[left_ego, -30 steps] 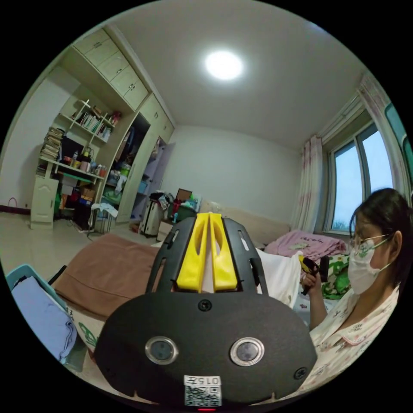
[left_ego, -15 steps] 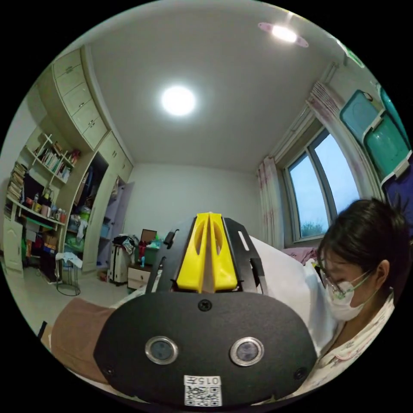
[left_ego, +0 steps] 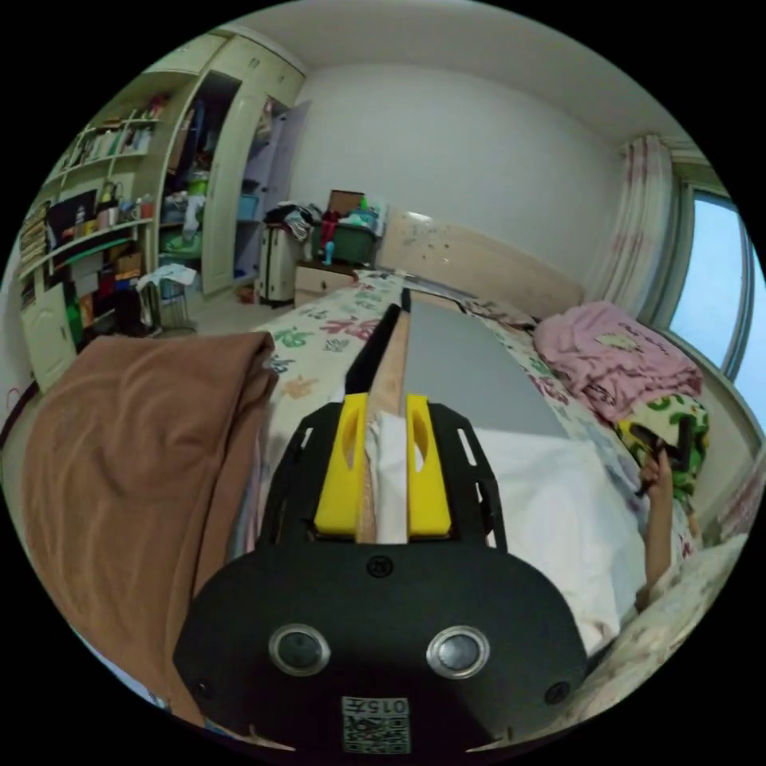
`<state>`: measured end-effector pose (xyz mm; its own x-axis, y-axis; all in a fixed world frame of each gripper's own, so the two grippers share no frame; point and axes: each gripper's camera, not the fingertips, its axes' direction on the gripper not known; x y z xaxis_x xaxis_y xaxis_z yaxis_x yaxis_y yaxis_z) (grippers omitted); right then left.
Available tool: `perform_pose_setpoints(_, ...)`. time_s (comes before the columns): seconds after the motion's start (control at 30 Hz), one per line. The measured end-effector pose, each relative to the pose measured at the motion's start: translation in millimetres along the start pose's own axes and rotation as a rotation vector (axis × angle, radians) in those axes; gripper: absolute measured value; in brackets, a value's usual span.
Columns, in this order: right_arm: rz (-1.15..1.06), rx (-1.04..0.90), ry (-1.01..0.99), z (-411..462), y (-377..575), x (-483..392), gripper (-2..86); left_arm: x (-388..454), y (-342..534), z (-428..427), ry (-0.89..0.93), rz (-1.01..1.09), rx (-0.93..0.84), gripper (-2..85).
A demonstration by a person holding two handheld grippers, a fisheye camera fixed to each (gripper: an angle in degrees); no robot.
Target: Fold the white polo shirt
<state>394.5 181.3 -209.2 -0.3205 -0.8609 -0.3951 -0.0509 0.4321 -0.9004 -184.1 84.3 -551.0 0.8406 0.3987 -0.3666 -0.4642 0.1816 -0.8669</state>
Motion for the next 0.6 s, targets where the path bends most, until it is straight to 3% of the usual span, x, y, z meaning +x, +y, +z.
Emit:
perform_pose_setpoints(0.23, -0.057, 0.198, -0.257, -19.3, 7.3, -13.0, 5.4, 49.2, 106.5, -114.4, 0.014, 0.099, -0.086, 9.8)
perform_pose_setpoints(0.4, -0.202, 0.088, -0.269, 6.8, 5.8, -57.4, 5.6, 60.8, 153.0, -144.4, 0.005, -0.017, -0.112, 10.7)
perform_pose_setpoints(0.6, -0.47, -0.063, -0.339, 32.6, 17.4, -114.7, 6.3, 71.9, 150.3, -133.5, -0.024, -0.057, -0.181, 7.5)
